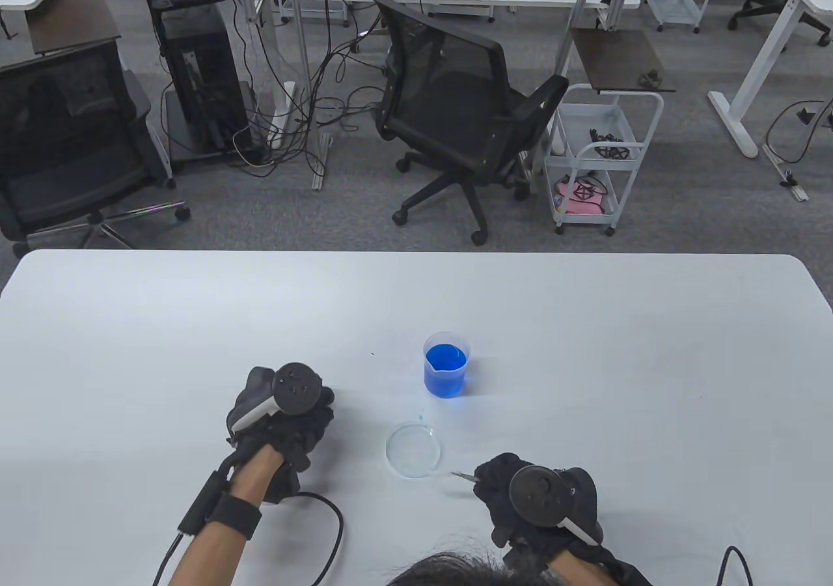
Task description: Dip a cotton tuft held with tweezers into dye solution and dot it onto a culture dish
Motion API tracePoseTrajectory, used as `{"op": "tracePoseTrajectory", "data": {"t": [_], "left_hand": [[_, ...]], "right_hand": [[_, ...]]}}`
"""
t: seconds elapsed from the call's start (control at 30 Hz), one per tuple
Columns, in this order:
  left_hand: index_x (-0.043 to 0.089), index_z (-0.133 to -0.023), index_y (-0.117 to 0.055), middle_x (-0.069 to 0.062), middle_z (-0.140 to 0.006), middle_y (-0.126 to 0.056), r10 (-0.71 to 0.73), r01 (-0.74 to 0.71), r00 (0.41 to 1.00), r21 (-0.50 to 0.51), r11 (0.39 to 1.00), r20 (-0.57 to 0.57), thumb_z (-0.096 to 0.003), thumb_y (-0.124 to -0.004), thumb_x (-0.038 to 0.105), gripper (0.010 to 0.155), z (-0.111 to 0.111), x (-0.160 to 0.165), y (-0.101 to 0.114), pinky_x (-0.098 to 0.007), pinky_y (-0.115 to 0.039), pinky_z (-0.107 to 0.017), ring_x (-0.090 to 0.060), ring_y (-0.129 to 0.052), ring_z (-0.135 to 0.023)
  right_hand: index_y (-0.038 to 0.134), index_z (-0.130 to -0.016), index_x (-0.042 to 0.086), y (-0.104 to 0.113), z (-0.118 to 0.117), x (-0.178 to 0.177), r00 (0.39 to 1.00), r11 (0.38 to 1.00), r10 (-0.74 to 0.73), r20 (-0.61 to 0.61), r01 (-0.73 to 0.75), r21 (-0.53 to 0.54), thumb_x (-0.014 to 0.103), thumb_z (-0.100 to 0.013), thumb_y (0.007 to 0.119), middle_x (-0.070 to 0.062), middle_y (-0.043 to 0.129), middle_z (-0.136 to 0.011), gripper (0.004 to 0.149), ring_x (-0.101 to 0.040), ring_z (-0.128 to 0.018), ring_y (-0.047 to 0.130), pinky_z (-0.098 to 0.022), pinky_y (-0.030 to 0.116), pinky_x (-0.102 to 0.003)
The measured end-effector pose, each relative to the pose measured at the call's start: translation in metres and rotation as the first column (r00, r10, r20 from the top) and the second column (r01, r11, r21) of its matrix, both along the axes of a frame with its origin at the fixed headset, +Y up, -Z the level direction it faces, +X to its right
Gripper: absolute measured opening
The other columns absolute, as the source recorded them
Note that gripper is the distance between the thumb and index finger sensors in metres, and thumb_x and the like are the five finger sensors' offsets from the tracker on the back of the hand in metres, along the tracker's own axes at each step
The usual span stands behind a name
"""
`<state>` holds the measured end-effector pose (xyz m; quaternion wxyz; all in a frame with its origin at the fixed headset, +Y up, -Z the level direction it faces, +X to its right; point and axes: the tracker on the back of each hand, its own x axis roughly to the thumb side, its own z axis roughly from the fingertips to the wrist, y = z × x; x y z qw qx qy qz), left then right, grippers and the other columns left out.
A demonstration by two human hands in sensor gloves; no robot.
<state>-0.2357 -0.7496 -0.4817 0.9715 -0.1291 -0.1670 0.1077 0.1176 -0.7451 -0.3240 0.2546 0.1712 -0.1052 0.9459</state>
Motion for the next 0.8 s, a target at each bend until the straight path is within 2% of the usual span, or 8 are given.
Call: {"op": "tracePoseTrajectory", "data": {"t": [0.13, 0.3, 0.4, 0.47, 0.57, 0.63, 0.8], "left_hand": [[0.005, -0.098, -0.072, -0.028, -0.114, -0.055, -0.127, 0.125, 0.991, -0.044, 0.991, -0.03, -0.0594, -0.076, 0.022, 0.043, -0.041, 0.003, -0.009, -0.077, -0.026, -0.067, -0.057, -0.032, -0.104], [0.005, -0.097, -0.071, -0.026, -0.114, -0.055, -0.273, 0.272, 0.962, -0.043, 0.961, -0.025, -0.0587, -0.075, 0.022, 0.042, -0.063, 0.006, -0.021, -0.077, -0.025, -0.067, -0.055, -0.032, -0.104], [0.01, -0.098, -0.066, -0.024, -0.116, -0.051, -0.34, 0.337, 0.94, -0.059, 0.94, -0.041, -0.0584, -0.078, 0.026, 0.044, -0.067, 0.003, -0.027, -0.076, -0.024, -0.067, -0.054, -0.029, -0.105], [0.009, -0.099, -0.061, -0.024, -0.116, -0.049, -0.292, 0.291, 0.953, -0.012, 0.957, -0.079, -0.0574, -0.081, 0.027, 0.05, -0.068, -0.001, -0.026, -0.076, -0.025, -0.067, -0.054, -0.029, -0.105], [0.008, -0.101, -0.054, -0.024, -0.116, -0.044, -0.274, 0.276, 0.956, 0.002, 0.961, -0.102, -0.0563, -0.084, 0.03, 0.058, -0.067, -0.006, -0.023, -0.076, -0.025, -0.068, -0.054, -0.028, -0.105], [0.007, -0.103, -0.053, -0.025, -0.116, -0.043, -0.247, 0.248, 0.963, -0.009, 0.969, -0.11, -0.0562, -0.084, 0.03, 0.061, -0.066, -0.009, -0.021, -0.076, -0.026, -0.067, -0.055, -0.029, -0.104], [0.007, -0.112, -0.038, -0.027, -0.12, -0.023, -0.162, 0.154, 0.981, -0.07, 0.986, -0.112, -0.0578, -0.082, 0.033, 0.074, -0.06, -0.017, -0.011, -0.077, -0.022, -0.067, -0.055, -0.023, -0.105]], "right_hand": [[0.101, -0.058, 0.003, -0.001, -0.003, 0.002, 1.0, 1.0, 0.004, 0.004, -0.004, -0.018, 0.028, -0.028, 0.091, -0.023, 0.1, -0.062, 0.041, -0.016, -0.026, 0.101, -0.014, 0.094, -0.034], [0.101, -0.058, 0.003, -0.001, -0.004, 0.005, 1.0, 1.0, 0.003, 0.001, -0.003, -0.029, 0.028, -0.028, 0.091, -0.023, 0.1, -0.062, 0.041, -0.016, -0.026, 0.101, -0.014, 0.094, -0.034], [0.101, -0.059, 0.003, -0.001, -0.004, 0.004, 1.0, 0.999, 0.003, -0.008, -0.003, -0.033, 0.028, -0.028, 0.091, -0.023, 0.1, -0.062, 0.041, -0.016, -0.026, 0.101, -0.014, 0.094, -0.034], [0.101, -0.059, 0.003, -0.001, -0.003, 0.004, 1.0, 0.999, 0.01, -0.016, -0.01, -0.037, 0.029, -0.028, 0.091, -0.023, 0.099, -0.062, 0.041, -0.016, -0.026, 0.101, -0.014, 0.094, -0.034], [0.101, -0.059, 0.003, -0.002, -0.003, 0.003, 1.0, 0.999, 0.015, -0.023, -0.016, -0.04, 0.028, -0.028, 0.091, -0.023, 0.099, -0.062, 0.041, -0.016, -0.026, 0.101, -0.014, 0.094, -0.034], [0.101, -0.059, 0.003, -0.002, -0.003, 0.003, 1.0, 0.999, 0.015, -0.025, -0.016, -0.039, 0.028, -0.028, 0.091, -0.024, 0.1, -0.062, 0.041, -0.016, -0.026, 0.101, -0.014, 0.094, -0.034], [0.101, -0.059, 0.003, -0.002, -0.004, 0.006, 1.0, 0.999, 0.023, -0.005, -0.024, -0.038, 0.028, -0.028, 0.091, -0.024, 0.099, -0.062, 0.041, -0.016, -0.026, 0.101, -0.014, 0.094, -0.034]]}}
